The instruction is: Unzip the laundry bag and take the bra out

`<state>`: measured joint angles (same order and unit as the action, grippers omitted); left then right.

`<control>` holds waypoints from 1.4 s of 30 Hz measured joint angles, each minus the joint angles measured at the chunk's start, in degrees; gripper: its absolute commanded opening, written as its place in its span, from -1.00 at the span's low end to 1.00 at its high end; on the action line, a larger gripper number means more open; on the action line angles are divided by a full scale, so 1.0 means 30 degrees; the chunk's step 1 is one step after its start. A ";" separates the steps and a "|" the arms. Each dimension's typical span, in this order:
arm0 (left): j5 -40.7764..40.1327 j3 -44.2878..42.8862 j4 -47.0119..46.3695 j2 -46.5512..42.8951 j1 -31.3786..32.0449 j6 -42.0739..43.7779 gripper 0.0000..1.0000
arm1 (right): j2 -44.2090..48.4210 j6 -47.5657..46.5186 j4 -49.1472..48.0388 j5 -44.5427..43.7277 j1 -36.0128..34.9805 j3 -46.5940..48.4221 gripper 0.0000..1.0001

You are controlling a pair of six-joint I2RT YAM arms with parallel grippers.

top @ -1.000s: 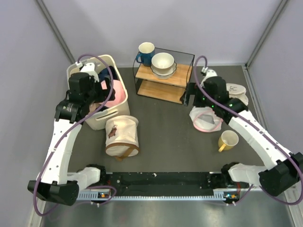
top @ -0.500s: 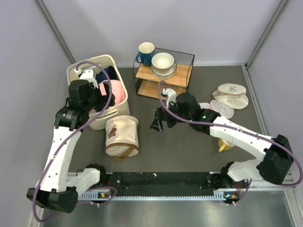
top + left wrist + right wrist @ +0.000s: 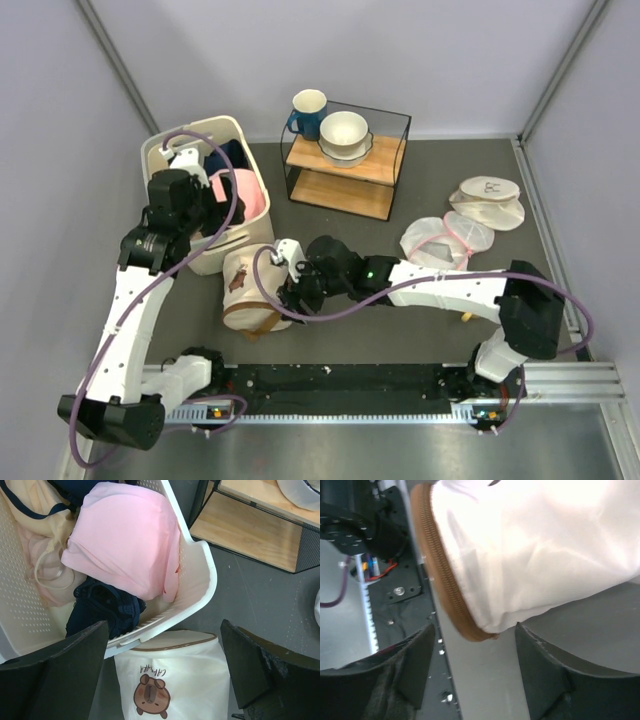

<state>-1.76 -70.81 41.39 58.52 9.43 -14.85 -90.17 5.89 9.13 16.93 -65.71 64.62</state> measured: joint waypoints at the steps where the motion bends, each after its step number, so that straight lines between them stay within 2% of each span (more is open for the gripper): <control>1: 0.0000 0.0066 -0.0102 0.0007 0.0000 0.0000 0.98 | -0.0211 0.0000 -0.0372 -0.0350 -0.0044 0.0000 -0.18; 4: 0.0015 0.0474 -0.0313 0.0036 0.0000 -0.0022 0.98 | -0.0721 0.0342 -0.1362 -0.1530 -0.0044 -0.0029 -0.62; 6: 0.0087 0.0780 -0.0335 0.0036 0.0000 -0.0044 0.98 | -0.0707 0.0561 -0.1741 -0.2157 -0.0051 -0.0117 -0.65; 10: 0.0066 0.1435 -0.0350 -0.0102 0.0000 -0.0051 0.98 | -0.0299 0.0962 -0.2572 -0.3439 -0.0051 -0.0736 0.11; 15: 0.0066 0.1763 -0.0364 -0.0612 0.0000 -0.0058 0.98 | 0.0787 0.1086 -0.2696 -0.4255 -0.0051 -0.1916 0.15; 20: 0.0124 0.1923 -0.0393 -0.1049 0.0000 -0.0080 0.98 | 0.0605 0.1253 -0.3643 -0.4444 -0.0066 -0.2171 0.18; 21: 0.0131 0.2004 -0.0393 -0.1093 0.0000 -0.0080 0.98 | 0.0335 0.1319 -0.4022 -0.4437 -0.0073 -0.2157 0.15; 23: 0.0146 0.2178 -0.0393 -0.1137 0.0000 -0.0080 0.98 | -0.0291 0.1508 -0.4626 -0.4401 -0.0080 -0.2113 -0.27; 25: 0.0175 0.2302 -0.0357 -0.1137 0.0000 -0.0080 0.98 | -0.1107 0.1749 -0.4779 -0.4313 -0.0095 -0.1909 -1.00; 31: -0.0182 0.2535 -0.0262 -0.1938 0.0000 -0.0058 0.98 | -0.0831 0.1800 -0.3147 -0.5049 -0.0095 -0.1384 -1.00; 36: 0.0328 0.1909 0.0087 -0.2455 0.0000 0.0080 0.97 | 0.2725 0.2470 0.0634 -0.5399 0.0568 -0.0969 -1.00; 38: 0.1428 0.1617 0.0080 -0.2448 0.0000 0.0073 0.96 | 0.4342 0.3774 0.2106 -0.4911 0.1829 -0.0736 -1.00; 42: 0.4605 0.1596 0.0015 -0.2463 0.0000 -0.0087 0.94 | 0.6499 0.8196 0.3053 -0.3067 0.6368 -0.0787 -1.00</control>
<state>12.05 -66.02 41.43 51.13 9.43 -15.11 -70.67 30.48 18.28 7.73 -46.61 62.26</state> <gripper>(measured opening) 0.971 0.042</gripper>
